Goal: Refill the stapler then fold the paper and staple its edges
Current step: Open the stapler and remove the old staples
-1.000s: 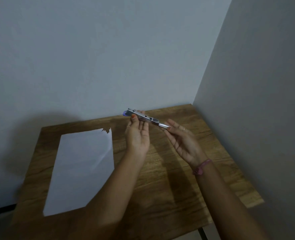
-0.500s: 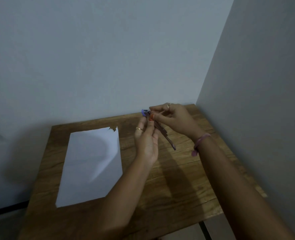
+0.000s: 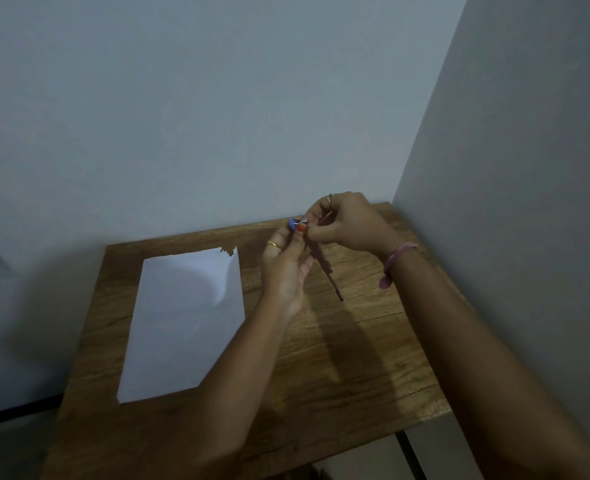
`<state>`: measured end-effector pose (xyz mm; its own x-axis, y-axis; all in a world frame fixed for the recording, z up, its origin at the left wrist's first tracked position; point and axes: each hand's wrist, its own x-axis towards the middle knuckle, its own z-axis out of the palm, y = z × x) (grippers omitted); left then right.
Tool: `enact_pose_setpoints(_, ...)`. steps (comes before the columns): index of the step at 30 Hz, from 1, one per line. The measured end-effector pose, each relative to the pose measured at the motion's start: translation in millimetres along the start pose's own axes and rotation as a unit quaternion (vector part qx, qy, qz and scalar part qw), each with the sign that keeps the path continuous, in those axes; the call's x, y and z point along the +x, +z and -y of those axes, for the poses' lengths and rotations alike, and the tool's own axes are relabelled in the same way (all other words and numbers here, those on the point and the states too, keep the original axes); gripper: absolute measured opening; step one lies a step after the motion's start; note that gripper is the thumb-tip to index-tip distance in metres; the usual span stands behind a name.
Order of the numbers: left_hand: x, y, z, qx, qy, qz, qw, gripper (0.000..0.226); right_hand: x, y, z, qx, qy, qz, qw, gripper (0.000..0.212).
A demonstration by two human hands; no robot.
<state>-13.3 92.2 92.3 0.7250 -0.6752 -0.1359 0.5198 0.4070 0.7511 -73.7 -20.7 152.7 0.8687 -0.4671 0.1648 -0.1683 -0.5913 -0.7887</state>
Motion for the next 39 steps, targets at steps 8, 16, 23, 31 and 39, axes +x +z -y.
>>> enact_pose_setpoints(8,1.3,7.5,-1.5,-0.039,0.053,-0.052,0.997,0.009,-1.4,13.6,-13.3,0.065,-0.01,-0.107,0.992,0.011)
enact_pose_setpoints(16,-8.4,-9.7,-8.9,-0.22,-0.003,-0.037,0.975,0.04,-5.1,-1.3,-34.6,0.458,0.067,-0.188,0.866,0.004)
enact_pose_setpoints(23,-16.4,-22.5,1.6,-0.175,-0.245,0.083,0.95,0.052,-13.4,-18.2,-39.8,0.504,0.088,-0.083,0.855,0.015)
enact_pose_setpoints(31,-17.9,-8.7,9.2,-0.225,-0.308,0.113,0.918,0.029,-23.2,-12.6,-39.9,0.438,0.087,-0.041,0.894,0.015)
enact_pose_setpoints(39,-22.8,-5.7,18.0,-0.228,-0.283,0.052,0.93,0.027,-34.7,-9.5,-36.3,0.24,0.057,-0.077,0.966,0.028)
